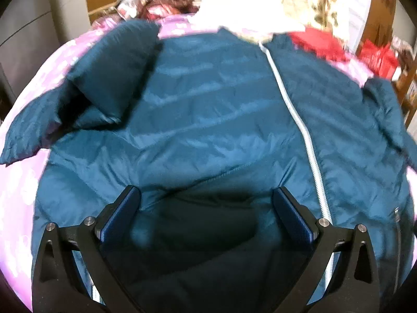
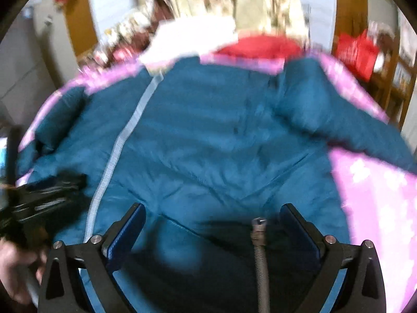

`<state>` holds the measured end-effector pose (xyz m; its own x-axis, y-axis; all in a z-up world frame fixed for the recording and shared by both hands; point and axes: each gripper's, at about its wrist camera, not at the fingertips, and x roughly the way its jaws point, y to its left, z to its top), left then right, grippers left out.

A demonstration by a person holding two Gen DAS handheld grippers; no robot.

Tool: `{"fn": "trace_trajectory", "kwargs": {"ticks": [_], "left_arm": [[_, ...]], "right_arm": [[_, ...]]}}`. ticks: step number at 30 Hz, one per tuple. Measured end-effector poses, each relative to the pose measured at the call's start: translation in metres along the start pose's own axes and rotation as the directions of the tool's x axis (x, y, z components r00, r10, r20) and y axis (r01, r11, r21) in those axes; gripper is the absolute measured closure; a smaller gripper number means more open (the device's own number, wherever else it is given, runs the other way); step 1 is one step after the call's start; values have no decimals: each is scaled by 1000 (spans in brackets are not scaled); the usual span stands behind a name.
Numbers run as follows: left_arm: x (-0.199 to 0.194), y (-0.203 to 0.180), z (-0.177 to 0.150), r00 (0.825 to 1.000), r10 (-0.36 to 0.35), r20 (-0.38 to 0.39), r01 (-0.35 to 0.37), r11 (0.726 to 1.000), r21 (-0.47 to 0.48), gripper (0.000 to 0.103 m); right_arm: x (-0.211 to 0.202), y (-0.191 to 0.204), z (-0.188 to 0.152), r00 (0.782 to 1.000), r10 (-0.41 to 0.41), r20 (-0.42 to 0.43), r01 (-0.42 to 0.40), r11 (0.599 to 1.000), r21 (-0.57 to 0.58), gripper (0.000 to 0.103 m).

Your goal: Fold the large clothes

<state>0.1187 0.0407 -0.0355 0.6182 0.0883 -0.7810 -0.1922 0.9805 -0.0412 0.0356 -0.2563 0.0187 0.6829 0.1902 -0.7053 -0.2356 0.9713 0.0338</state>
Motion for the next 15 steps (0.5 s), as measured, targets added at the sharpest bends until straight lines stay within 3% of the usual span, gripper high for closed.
{"fn": "trace_trajectory", "kwargs": {"ticks": [3,5,10,12,15], "left_arm": [[-45,6,1,985,11,171,-14,1000,19,0],[-73,22,7,973,29,230,-28,1000,-8,0],[-101,95,32,979,57,194,-28,988,-149,0],[-108,135,40,977,114,179,-76,975,-207,0],[-98,205,42,973,200,112,-163,948,-274,0]], "right_arm": [[-41,-7,-26,980,-21,198,23,1000,-5,0],[-47,-7,-28,977,-88,195,91,996,-5,0],[-40,-7,-24,984,-57,169,48,997,55,0],[-42,-2,-27,986,-24,167,15,999,52,0],[-49,5,-29,979,-38,199,36,999,13,0]]}}
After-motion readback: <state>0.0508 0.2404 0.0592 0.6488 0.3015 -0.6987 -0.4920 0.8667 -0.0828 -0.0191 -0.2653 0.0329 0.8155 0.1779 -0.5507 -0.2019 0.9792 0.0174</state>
